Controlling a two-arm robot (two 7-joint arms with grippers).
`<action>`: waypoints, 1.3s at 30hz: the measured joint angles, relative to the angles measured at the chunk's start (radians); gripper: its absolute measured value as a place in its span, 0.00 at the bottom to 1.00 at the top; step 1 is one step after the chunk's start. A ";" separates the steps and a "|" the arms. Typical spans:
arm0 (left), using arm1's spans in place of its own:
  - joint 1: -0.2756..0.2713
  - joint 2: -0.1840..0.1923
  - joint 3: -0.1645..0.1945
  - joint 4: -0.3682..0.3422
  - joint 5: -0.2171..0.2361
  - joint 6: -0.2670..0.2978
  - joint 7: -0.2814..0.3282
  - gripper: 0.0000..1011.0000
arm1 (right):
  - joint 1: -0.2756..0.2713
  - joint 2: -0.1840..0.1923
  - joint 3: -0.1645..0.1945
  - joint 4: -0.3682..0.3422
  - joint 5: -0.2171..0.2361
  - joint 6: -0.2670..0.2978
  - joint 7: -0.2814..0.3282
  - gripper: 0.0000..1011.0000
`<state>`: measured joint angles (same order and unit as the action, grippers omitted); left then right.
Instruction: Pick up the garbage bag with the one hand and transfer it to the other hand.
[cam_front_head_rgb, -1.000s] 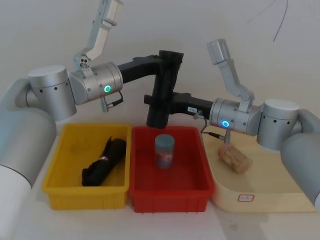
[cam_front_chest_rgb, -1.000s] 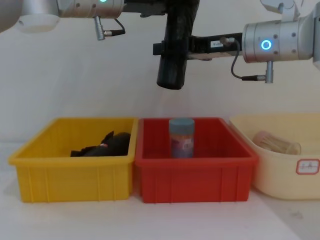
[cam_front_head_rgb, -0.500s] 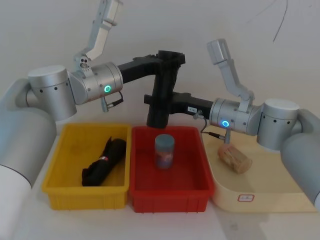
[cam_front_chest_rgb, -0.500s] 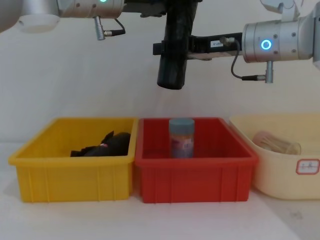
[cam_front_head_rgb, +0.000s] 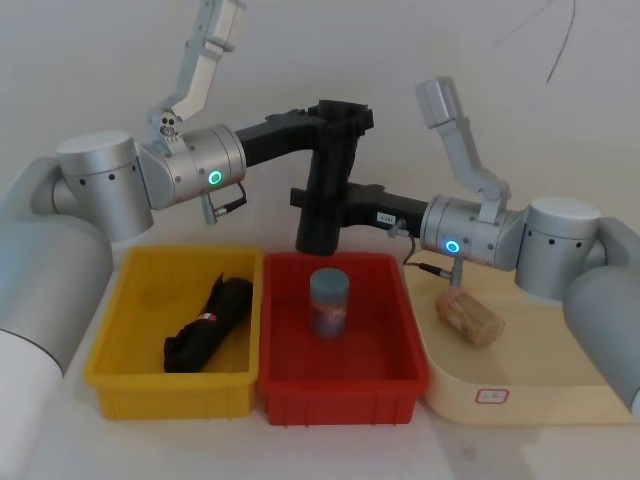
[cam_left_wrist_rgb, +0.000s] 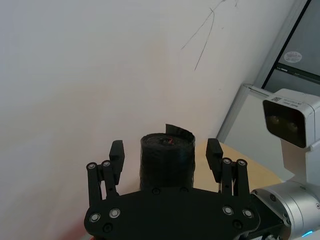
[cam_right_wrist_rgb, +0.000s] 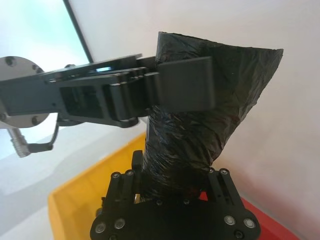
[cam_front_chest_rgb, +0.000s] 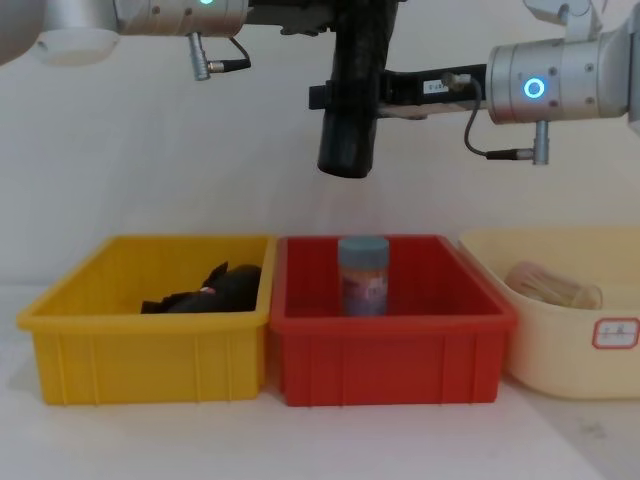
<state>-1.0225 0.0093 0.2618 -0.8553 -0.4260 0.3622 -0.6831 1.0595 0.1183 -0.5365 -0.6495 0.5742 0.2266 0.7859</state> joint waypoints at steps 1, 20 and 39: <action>0.000 0.000 0.000 0.000 0.000 0.000 0.000 0.99 | -0.001 0.001 0.000 -0.003 -0.001 0.002 -0.006 0.59; 0.000 0.000 0.000 0.000 0.000 0.000 0.000 0.99 | 0.032 0.036 -0.002 -0.001 -0.072 0.082 -0.186 0.59; 0.000 0.000 0.000 0.000 0.000 0.000 0.000 0.99 | 0.092 0.090 -0.024 0.000 -0.167 0.260 -0.402 0.59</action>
<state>-1.0225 0.0095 0.2617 -0.8552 -0.4258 0.3622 -0.6831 1.1512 0.2083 -0.5604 -0.6496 0.4068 0.4867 0.3837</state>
